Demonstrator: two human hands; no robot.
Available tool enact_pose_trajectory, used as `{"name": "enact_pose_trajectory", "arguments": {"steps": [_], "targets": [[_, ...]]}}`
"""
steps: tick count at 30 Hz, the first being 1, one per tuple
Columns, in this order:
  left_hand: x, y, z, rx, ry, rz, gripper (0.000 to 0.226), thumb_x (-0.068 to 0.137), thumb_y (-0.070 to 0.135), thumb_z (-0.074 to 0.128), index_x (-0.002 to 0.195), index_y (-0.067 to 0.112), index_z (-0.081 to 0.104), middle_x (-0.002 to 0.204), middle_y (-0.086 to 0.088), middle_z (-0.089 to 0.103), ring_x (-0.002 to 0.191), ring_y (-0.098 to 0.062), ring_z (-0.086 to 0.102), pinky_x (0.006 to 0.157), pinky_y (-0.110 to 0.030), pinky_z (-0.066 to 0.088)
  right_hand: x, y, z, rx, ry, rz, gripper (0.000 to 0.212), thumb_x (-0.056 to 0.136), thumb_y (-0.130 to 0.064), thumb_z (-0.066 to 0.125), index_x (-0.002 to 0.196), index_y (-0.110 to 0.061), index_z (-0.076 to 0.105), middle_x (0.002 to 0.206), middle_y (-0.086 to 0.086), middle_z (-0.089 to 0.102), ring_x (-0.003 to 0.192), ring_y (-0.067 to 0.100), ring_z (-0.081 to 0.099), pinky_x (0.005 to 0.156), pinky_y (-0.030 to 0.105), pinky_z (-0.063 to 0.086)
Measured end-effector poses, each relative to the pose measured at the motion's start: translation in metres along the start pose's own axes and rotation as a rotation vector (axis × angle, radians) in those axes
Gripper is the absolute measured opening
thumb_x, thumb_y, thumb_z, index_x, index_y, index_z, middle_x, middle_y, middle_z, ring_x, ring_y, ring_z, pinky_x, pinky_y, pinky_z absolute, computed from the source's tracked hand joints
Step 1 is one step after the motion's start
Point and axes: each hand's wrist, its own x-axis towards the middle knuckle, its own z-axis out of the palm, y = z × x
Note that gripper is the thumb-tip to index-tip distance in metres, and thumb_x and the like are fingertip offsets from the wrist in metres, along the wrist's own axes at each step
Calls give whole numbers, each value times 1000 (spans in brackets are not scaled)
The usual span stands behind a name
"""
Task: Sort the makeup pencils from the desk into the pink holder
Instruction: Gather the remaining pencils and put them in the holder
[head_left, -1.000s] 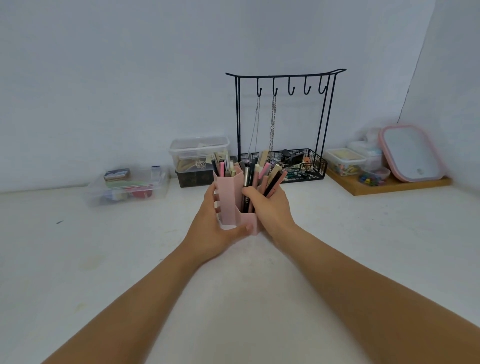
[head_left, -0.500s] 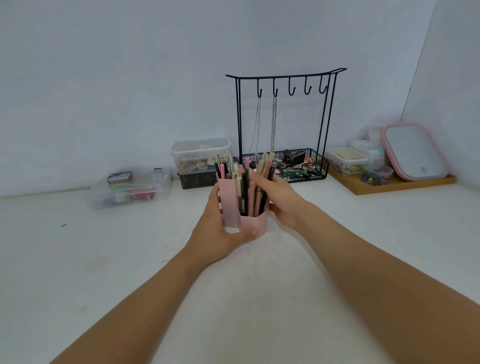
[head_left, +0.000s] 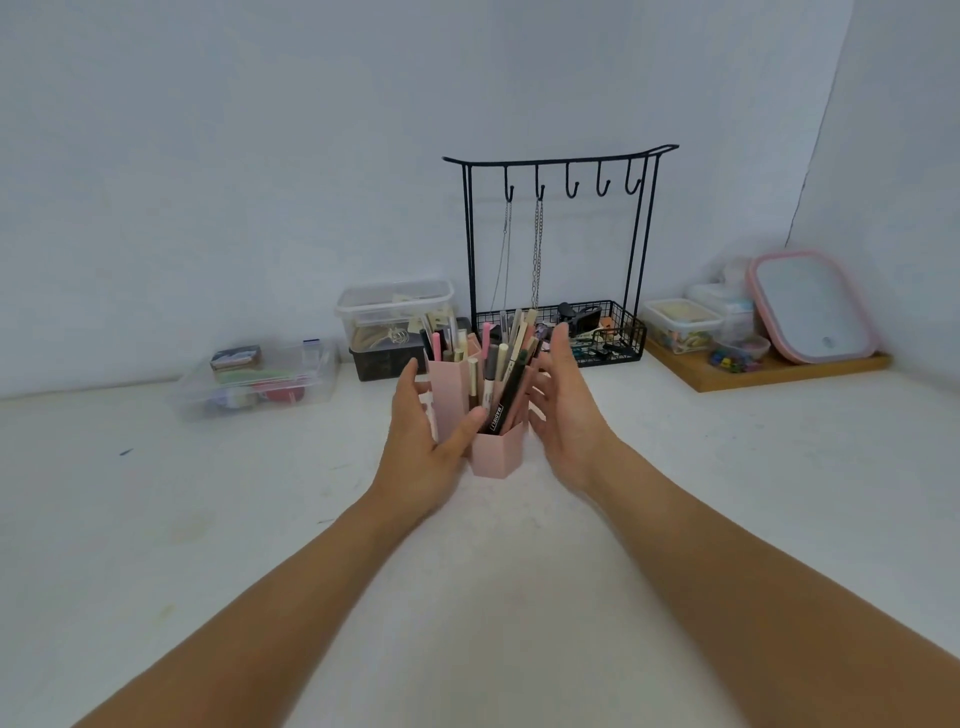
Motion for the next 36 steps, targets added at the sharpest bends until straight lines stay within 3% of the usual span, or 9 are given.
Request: {"name": "enact_pose_trajectory", "arguments": {"steps": [3, 7, 10, 13, 16, 23, 29, 32, 36], "targets": [[-5, 4, -2, 155, 232, 202, 64, 83, 39, 83, 130, 16, 46, 118, 0, 50, 101, -11, 50, 83, -24, 44, -5, 1, 4, -94, -10, -74, 121, 52, -79, 73, 152, -23, 34, 141, -4, 56, 120, 6, 56, 100, 26, 44], [-12, 16, -2, 205, 111, 477, 8, 97, 19, 64, 103, 23, 61, 93, 8, 60, 85, -6, 55, 70, -21, 43, -4, 14, 8, -206, -57, -181, 100, 60, -41, 95, 142, -25, 40, 126, -1, 67, 110, 11, 68, 90, 29, 57], [-4, 30, -3, 313, 74, 463, 19, 99, 7, 61, 112, 14, 74, 92, 7, 68, 87, -20, 64, 73, -15, 45, -1, 18, 8, -216, 0, -209, 66, 70, -42, 89, 126, -28, 55, 113, -10, 72, 97, 0, 70, 74, 16, 56], [7, 46, -3, 382, 38, 407, 25, 100, 15, 61, 118, 26, 74, 99, 8, 75, 91, -17, 65, 74, -28, 51, 6, 18, 4, -152, 57, -171, 43, 81, -42, 80, 117, -23, 64, 110, -3, 73, 107, 18, 70, 85, 31, 58], [8, 46, -4, 407, 169, 372, 9, 94, 28, 71, 99, 23, 66, 79, 12, 65, 73, -15, 61, 60, -29, 45, 7, 18, 3, -162, 52, -162, 59, 69, -52, 85, 116, -24, 63, 113, -2, 73, 106, 17, 70, 93, 44, 58], [4, 33, 6, 532, 35, 364, 58, 98, 33, 61, 153, 36, 43, 114, 2, 72, 90, -20, 67, 71, -37, 54, 12, 21, 5, -193, 42, -122, 73, 52, -52, 89, 113, -25, 59, 111, -1, 72, 105, 18, 70, 94, 44, 57], [8, 25, -3, 392, -21, 338, 62, 84, 38, 60, 143, 36, 46, 92, 14, 68, 75, -14, 65, 61, -30, 50, 11, 19, -2, -241, -37, -88, 87, 46, -40, 98, 119, -23, 54, 114, -2, 69, 102, 10, 68, 80, 23, 56], [6, 14, -6, 277, 38, 303, 52, 74, 47, 60, 118, 26, 45, 76, 6, 57, 64, -12, 56, 54, -27, 44, 9, 19, -10, -275, -98, -69, 92, 50, -33, 99, 127, -22, 51, 121, -5, 65, 105, 2, 63, 75, 15, 53], [6, 4, -5, 121, 25, 212, 33, 77, 21, 68, 102, 18, 46, 87, -6, 55, 78, -22, 55, 63, -35, 48, 11, 18, -18, -329, -141, -34, 99, 56, -23, 99, 139, -20, 46, 131, -4, 60, 118, 8, 54, 81, 20, 49]]}}
